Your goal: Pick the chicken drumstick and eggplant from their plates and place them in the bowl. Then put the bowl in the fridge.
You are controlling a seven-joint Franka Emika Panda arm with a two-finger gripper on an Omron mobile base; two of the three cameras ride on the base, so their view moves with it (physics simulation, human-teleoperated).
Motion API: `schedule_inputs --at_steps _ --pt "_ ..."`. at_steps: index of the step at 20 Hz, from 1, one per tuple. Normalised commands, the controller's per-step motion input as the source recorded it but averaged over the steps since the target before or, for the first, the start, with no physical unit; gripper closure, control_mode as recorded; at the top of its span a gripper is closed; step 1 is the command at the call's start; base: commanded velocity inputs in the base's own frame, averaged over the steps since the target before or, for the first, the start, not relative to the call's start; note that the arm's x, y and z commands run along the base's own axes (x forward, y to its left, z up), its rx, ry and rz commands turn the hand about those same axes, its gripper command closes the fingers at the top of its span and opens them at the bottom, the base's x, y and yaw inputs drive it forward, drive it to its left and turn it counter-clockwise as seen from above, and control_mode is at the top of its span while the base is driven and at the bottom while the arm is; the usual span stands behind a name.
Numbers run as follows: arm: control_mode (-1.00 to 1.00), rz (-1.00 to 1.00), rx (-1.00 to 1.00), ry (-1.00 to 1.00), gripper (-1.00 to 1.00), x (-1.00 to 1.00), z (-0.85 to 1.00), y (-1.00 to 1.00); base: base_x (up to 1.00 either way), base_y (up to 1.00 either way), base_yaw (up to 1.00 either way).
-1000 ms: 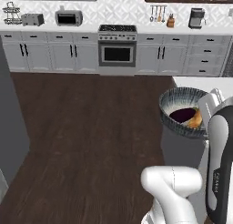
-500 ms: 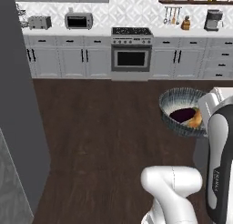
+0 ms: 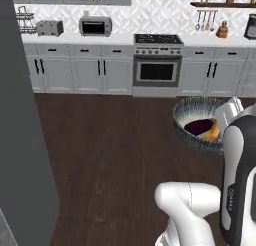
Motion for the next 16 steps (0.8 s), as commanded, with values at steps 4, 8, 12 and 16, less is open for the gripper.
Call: schedule_inputs --at_steps 4,8,12,16 --pt "1.0 0.0 0.0 0.0 1.0 0.0 0.0 0.0 0.96 -0.88 0.43" --pt "1.0 0.0 0.0 0.0 1.0 0.0 0.0 0.0 0.91 -0.47 0.71" --pt "1.0 0.0 0.0 0.0 1.0 0.0 0.0 0.0 1.0 -0.25 0.63" --pt "1.0 0.0 0.0 0.0 1.0 0.0 0.0 0.0 1.0 -0.45 0.64"
